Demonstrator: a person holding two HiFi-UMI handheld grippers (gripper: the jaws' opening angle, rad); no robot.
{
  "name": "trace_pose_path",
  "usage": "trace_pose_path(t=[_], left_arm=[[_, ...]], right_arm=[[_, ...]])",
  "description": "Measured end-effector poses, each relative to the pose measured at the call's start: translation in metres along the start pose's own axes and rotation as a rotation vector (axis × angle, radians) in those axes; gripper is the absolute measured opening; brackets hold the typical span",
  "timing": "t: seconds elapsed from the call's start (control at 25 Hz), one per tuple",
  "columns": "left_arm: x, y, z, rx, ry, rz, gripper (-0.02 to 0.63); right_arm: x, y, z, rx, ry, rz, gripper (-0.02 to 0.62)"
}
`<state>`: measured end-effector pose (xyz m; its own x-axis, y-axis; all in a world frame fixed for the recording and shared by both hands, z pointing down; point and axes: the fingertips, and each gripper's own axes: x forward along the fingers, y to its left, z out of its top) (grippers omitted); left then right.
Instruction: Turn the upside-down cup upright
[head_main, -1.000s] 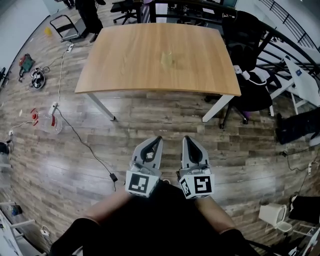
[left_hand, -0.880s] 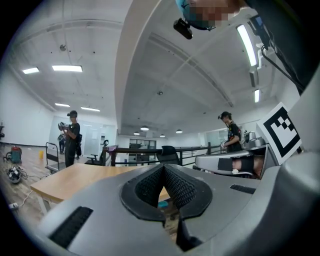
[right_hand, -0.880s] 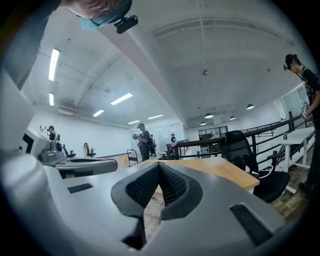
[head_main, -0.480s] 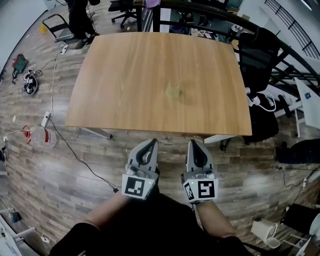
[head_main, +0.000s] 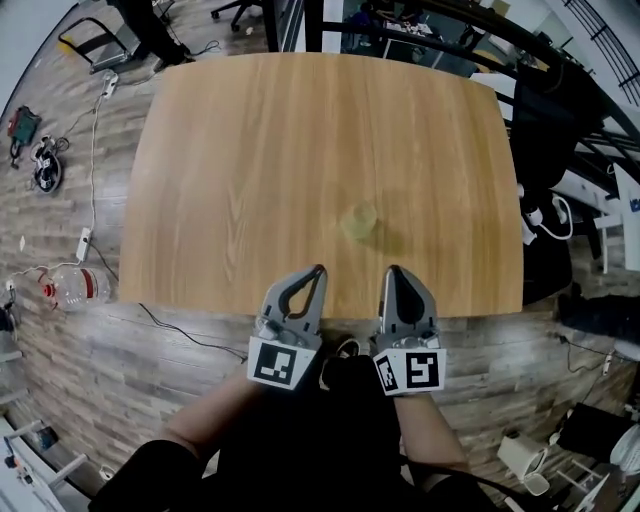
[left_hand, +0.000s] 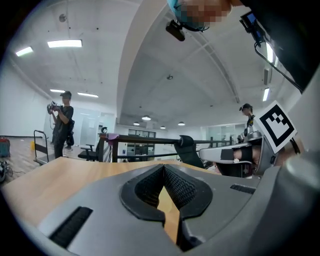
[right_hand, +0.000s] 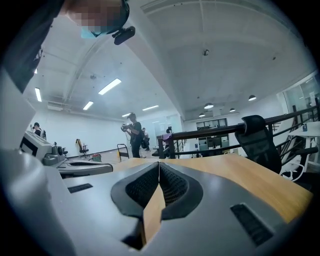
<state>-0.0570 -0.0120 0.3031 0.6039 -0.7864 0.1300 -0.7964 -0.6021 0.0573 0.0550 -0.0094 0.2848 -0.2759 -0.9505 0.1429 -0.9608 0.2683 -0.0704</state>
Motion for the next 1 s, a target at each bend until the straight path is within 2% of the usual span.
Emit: trace_pose_path(t=[0.2, 0.4, 0.44, 0.52, 0.6, 0.8, 1.0], left_arm=[[0.047, 0.02, -0.025, -0.011, 0.019, 0.038, 0.009], [0.082, 0.044, -0.061, -0.011, 0.048, 0.122, 0.009], [0.087, 0.047, -0.069, -0.008, 0.049, 0.136, 0.009], [0.094, 0.051, -0.084, -0.007, 0.057, 0.152, 0.009], [0.095, 0.056, -0.099, -0.018, 0.072, 0.164, 0.009], [0.088, 0.066, -0.124, -0.056, 0.089, 0.201, 0.009], [0.079, 0.065, -0.139, -0.061, 0.114, 0.205, 0.009]], right_arm=[[0.049, -0.017, -0.032, -0.004, 0.061, 0.024, 0.014], [0.088, -0.025, -0.076, -0.024, 0.159, 0.132, 0.015], [0.092, -0.024, -0.083, -0.036, 0.171, 0.157, 0.028], [0.099, -0.02, -0.095, -0.055, 0.194, 0.21, 0.169], [0.108, -0.017, -0.108, -0.061, 0.223, 0.245, 0.232], [0.139, -0.013, -0.135, -0.065, 0.263, 0.29, 0.317], [0.16, -0.006, -0.152, -0.098, 0.268, 0.293, 0.327]])
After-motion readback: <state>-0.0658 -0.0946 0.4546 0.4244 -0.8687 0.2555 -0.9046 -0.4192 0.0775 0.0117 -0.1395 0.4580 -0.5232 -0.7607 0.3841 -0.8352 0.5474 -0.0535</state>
